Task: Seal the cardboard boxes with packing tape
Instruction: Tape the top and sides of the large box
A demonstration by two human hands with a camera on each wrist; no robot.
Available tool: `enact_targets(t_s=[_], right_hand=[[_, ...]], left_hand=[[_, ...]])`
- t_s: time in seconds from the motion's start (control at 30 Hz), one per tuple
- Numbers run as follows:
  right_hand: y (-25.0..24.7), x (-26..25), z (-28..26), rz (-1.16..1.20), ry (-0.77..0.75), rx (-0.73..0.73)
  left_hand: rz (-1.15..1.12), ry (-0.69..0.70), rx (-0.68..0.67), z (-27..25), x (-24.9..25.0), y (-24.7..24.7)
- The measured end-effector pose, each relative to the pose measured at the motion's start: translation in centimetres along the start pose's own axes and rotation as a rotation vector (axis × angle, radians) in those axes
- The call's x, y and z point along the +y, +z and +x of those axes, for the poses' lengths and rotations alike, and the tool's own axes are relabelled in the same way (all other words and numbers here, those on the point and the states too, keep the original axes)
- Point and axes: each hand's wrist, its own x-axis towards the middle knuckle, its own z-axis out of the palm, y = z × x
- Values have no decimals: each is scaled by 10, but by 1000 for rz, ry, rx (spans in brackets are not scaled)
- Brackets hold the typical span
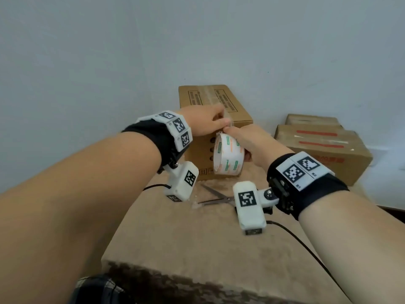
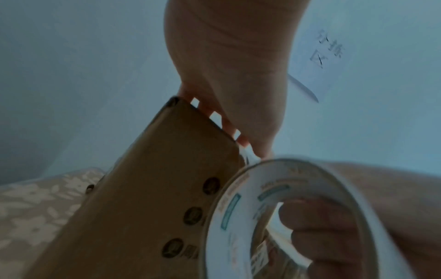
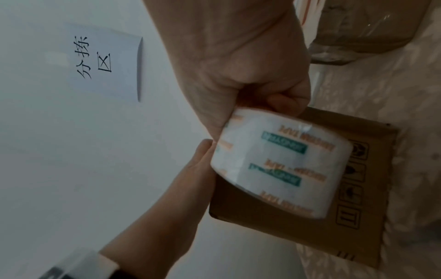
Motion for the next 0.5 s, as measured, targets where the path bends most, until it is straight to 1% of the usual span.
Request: enact_targets(t_s=[0.1, 0.17, 0.27, 0.5], right_hand=[[5, 11, -3, -98, -4, -26], [10, 19, -7, -53, -11, -54], [12, 24, -11, 7, -54, -63], [2, 20, -16, 66, -38, -151]], left_hand=[[49, 20, 70, 4, -5, 17], [73, 28, 70, 4, -11, 21], [112, 27, 21, 5, -17, 22], [104, 87, 55, 9, -22, 24]])
